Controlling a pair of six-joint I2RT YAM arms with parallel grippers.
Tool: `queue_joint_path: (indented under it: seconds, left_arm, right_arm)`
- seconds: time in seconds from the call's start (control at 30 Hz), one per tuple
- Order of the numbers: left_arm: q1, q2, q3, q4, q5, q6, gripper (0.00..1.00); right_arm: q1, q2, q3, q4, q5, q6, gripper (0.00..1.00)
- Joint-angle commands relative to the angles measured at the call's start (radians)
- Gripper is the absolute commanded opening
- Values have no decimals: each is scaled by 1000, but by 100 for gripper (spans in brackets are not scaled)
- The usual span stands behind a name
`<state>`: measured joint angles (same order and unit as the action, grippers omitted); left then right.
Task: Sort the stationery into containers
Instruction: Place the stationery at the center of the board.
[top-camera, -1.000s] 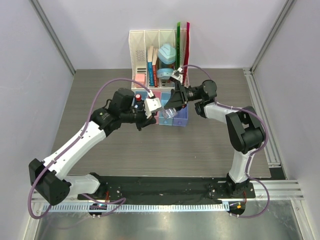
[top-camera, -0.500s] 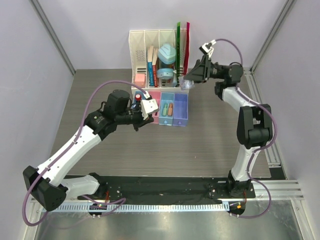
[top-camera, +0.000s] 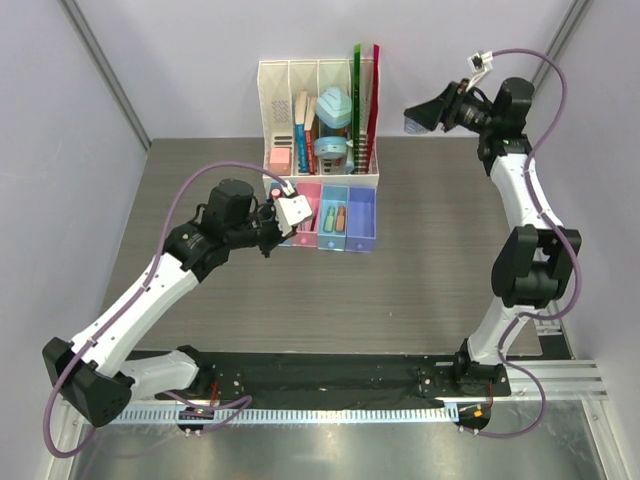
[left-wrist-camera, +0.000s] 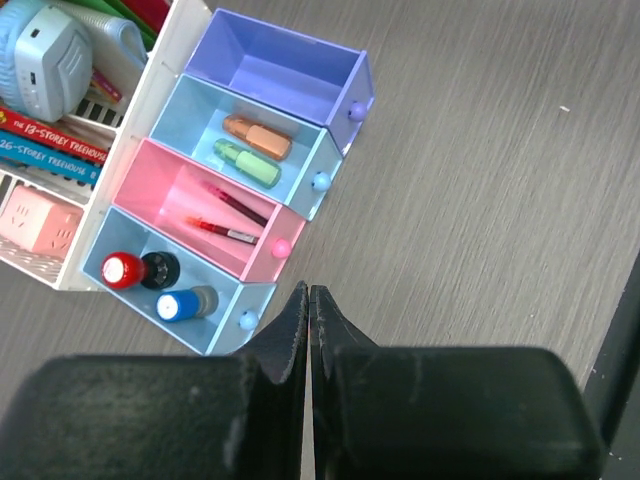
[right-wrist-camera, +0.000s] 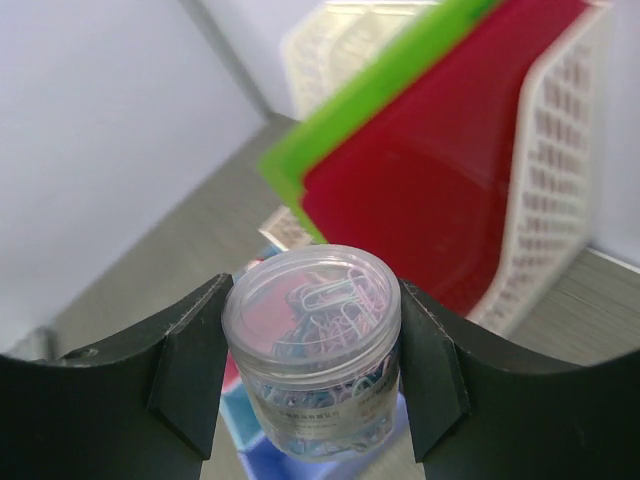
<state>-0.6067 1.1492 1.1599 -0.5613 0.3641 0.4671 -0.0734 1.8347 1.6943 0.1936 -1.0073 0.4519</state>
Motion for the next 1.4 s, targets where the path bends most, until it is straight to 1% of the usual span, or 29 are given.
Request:
queue_joint_path:
  seconds: [0.0,0.03,0.07,0.1,0.13,0.17,0.23,0.27,0.33,0.37,0.43,0.67,0.8,0.9,1.0,1.03,1.13,1.37]
  left_arm:
    - [5,-39,-17,-9,-54,38,0]
    - [7,-43,-25,-14,-59,42,0]
    - [7,-48,-31,-14,-66,50,0]
    - [7,-51,-35,-14,-77,53,0]
    - [8,-58,-43,-15,-83,56,0]
    - [10,-63,-48,-15,-89,62,0]
    - [16,-72,-58,-14,-112,70,0]
    - [18,-77,-63,-15,-116,70,0]
    - [21,-85,-77,-14,-119,70,0]
    - [24,-89,-83,-14,-116,70,0]
    - [30,-94,-91,-12,-117,71,0]
    - [41,-92,-83,-17,-114,68,0]
    - [44,-89,-89,-9,-111,67,0]
    - [47,-86,-95,-8,-108,68,0]
    - [48,-86,-97,-8,-109,67,0]
    - [50,-86,-97,-8,-109,68,0]
    - [50,-82,-95,-8,-108,67,0]
    - [50,-77,-94,0,-96,64,0]
  right_arm:
    - [1,-164,-134,-263,271,-439,18]
    - [1,-181,-216,-254,313,-479,18]
    - [1,-204,-260,-217,387,-528,18]
    - [1,-221,-306,-198,426,-559,18]
    - [1,-254,-400,-157,455,-585,18]
    - [1,-267,-450,-90,516,-622,18]
    - [1,-281,-571,-33,559,-657,17]
    - [1,-281,-605,21,584,-677,17]
    - [1,-272,-692,73,636,-694,17]
    - [1,-262,-718,123,645,-700,17]
    - [1,-241,-761,159,667,-717,17]
    - [1,-134,-782,245,707,-703,17]
    - [1,-51,-742,273,730,-679,18]
    - [4,-5,-694,293,751,-653,21]
    - [11,23,-661,319,779,-634,24]
    - [12,27,-651,301,774,-633,27]
    - [20,28,-644,296,771,-630,32]
    - [27,20,-659,336,799,-616,33]
